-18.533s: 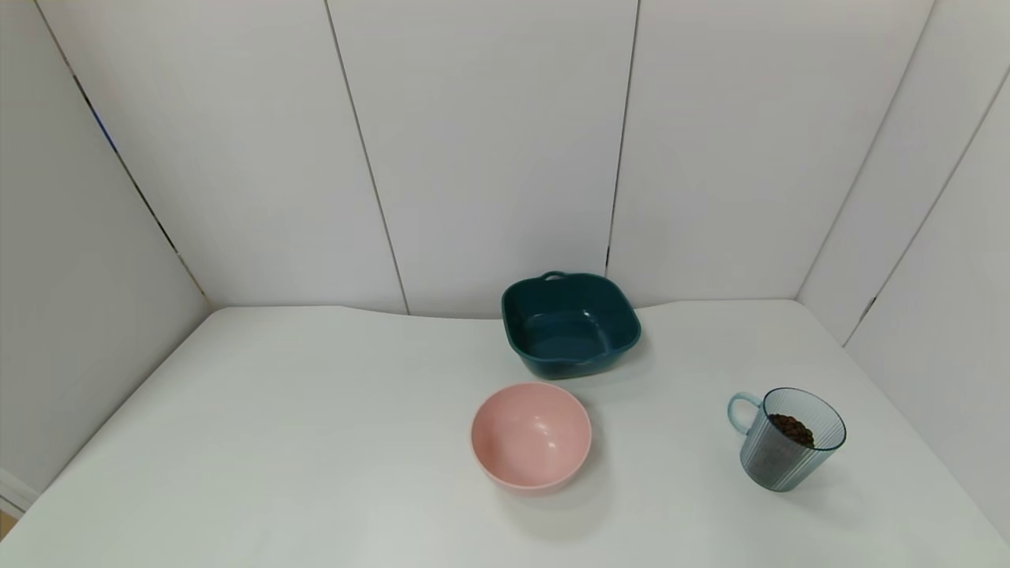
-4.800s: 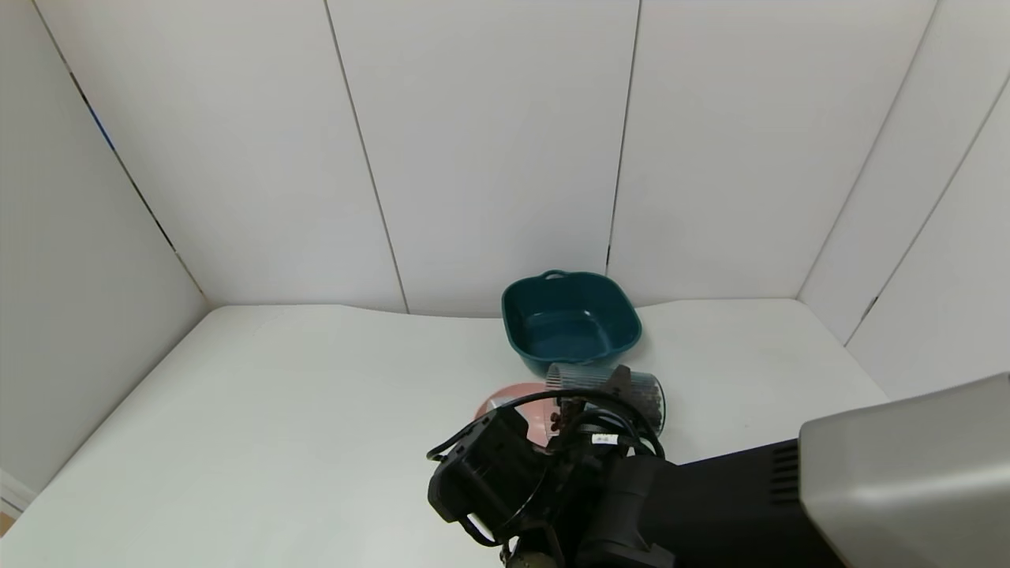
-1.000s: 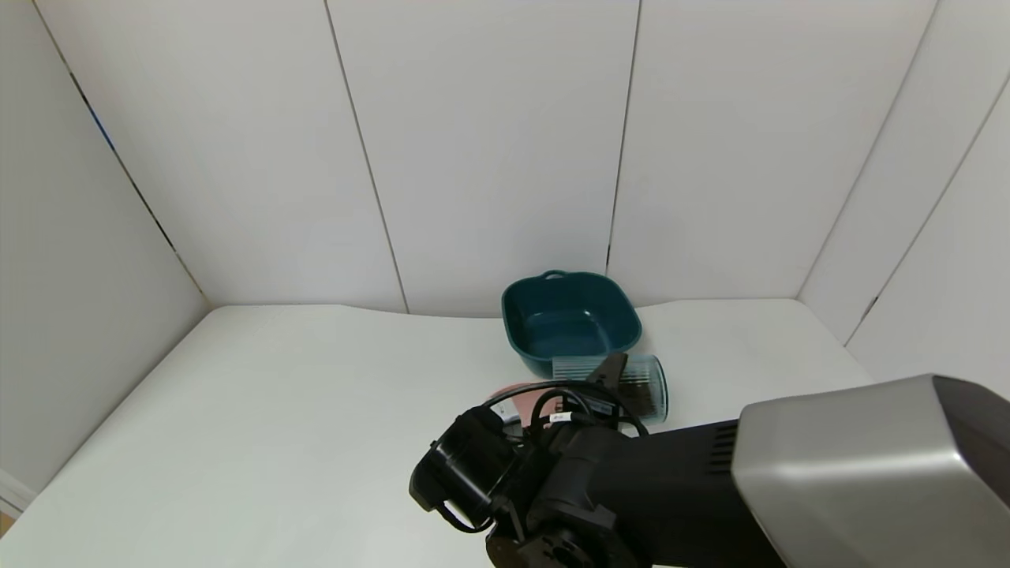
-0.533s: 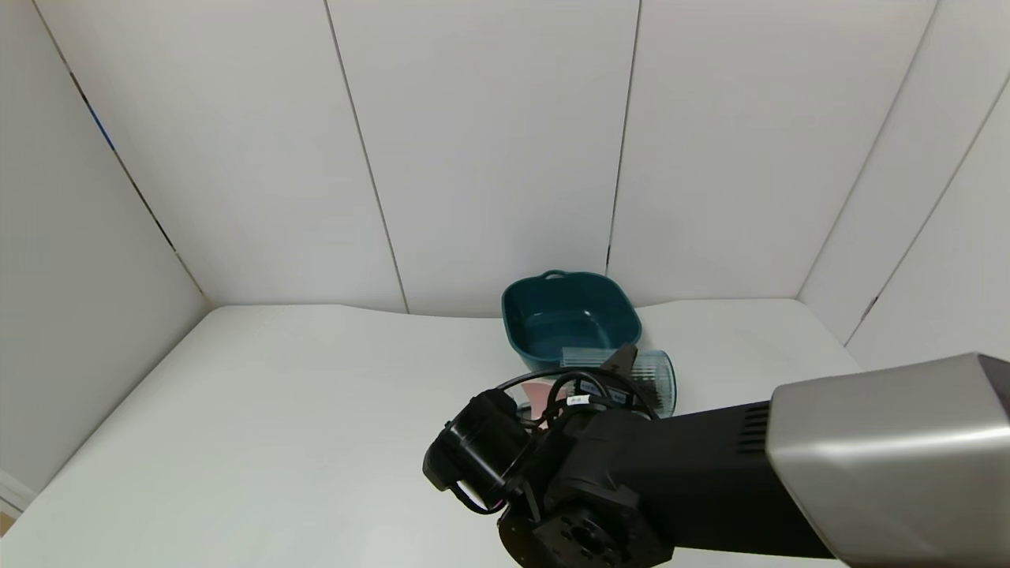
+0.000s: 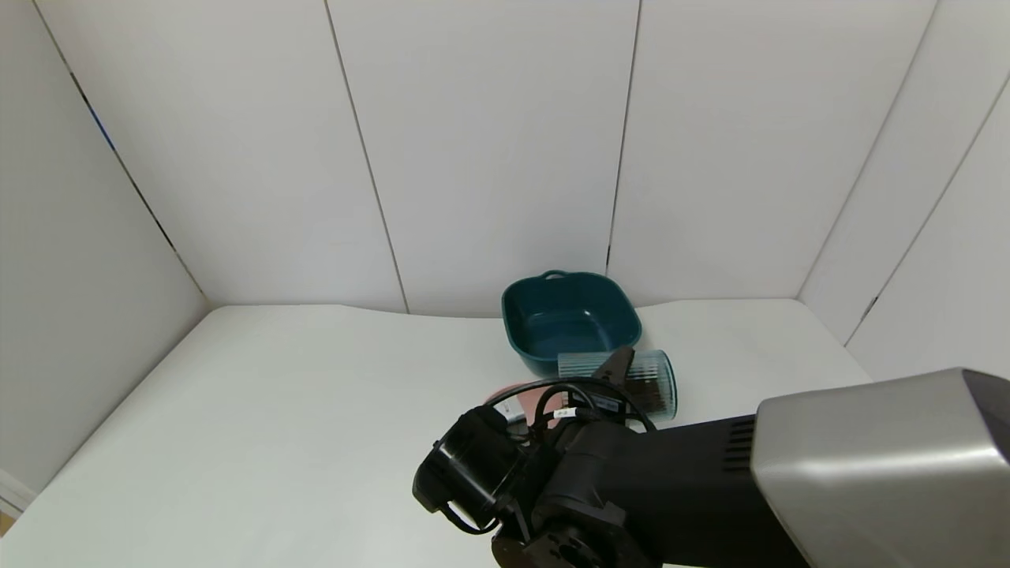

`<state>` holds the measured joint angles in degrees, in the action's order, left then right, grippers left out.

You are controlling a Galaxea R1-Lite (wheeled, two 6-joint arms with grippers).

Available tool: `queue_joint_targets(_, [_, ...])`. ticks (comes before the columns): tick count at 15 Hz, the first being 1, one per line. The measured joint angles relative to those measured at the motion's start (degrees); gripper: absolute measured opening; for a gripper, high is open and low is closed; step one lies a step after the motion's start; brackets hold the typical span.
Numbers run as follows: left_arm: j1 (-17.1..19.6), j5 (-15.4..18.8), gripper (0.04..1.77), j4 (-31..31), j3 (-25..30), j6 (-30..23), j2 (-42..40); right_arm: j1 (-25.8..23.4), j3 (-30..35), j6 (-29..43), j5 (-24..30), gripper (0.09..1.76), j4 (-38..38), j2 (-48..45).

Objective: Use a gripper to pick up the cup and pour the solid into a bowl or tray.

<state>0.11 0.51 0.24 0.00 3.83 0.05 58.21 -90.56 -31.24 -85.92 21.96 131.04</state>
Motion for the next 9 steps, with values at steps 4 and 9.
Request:
queue_joint_targets(4, [0.0,0.01,1.72,0.02,0.0,0.02,0.0,0.89,-1.83,-0.72,-1.29,1.32,2.74,1.46])
queue_joint_targets(9, [0.0,0.01,1.72,0.02,0.0,0.02,0.0,2.21,-5.88,-1.3,-1.27,1.32,5.94,3.83])
